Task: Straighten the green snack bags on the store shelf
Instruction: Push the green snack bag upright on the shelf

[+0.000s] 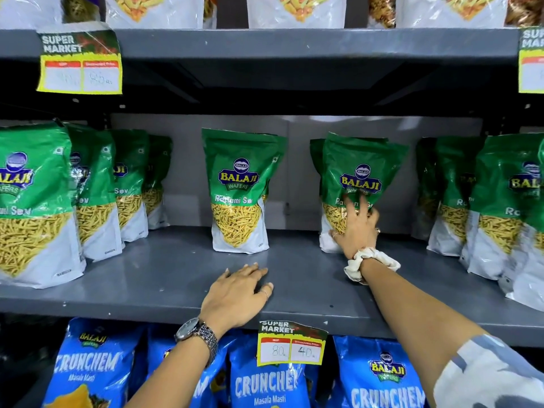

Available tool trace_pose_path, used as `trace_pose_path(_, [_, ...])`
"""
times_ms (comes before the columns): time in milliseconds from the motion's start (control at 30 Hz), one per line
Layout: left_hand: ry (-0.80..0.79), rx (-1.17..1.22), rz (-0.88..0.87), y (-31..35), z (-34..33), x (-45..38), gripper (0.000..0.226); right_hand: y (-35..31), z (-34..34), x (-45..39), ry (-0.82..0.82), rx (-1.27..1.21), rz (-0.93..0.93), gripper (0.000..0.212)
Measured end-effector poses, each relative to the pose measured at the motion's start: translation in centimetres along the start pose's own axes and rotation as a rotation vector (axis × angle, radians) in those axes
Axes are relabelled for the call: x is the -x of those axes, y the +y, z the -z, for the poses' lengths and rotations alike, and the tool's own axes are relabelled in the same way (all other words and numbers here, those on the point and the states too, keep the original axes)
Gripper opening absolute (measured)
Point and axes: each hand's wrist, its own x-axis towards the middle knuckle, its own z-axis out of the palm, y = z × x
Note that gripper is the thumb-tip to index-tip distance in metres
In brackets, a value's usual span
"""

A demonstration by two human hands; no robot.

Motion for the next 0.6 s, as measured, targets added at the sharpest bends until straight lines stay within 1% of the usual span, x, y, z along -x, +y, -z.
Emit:
trace_pose_path(100, [0.005,0.009,0.004,0.0,0.1,0.0,0.054,0.2,0.1,0.2,0.022,-0.057,0.027,0.084])
trace_pose_path(233, [0.009,0.022,0.007,-0.1,0.1,0.1,0.054,0.5,0.8,0.7,0.044,-0.088,0.051,0.081])
trace_pose_path(600, [-0.001,-0.002,0.002,0.0,0.2,0.3,0.054,0.9,5.1,5.3,0.107,-0.206,0.129,0.081])
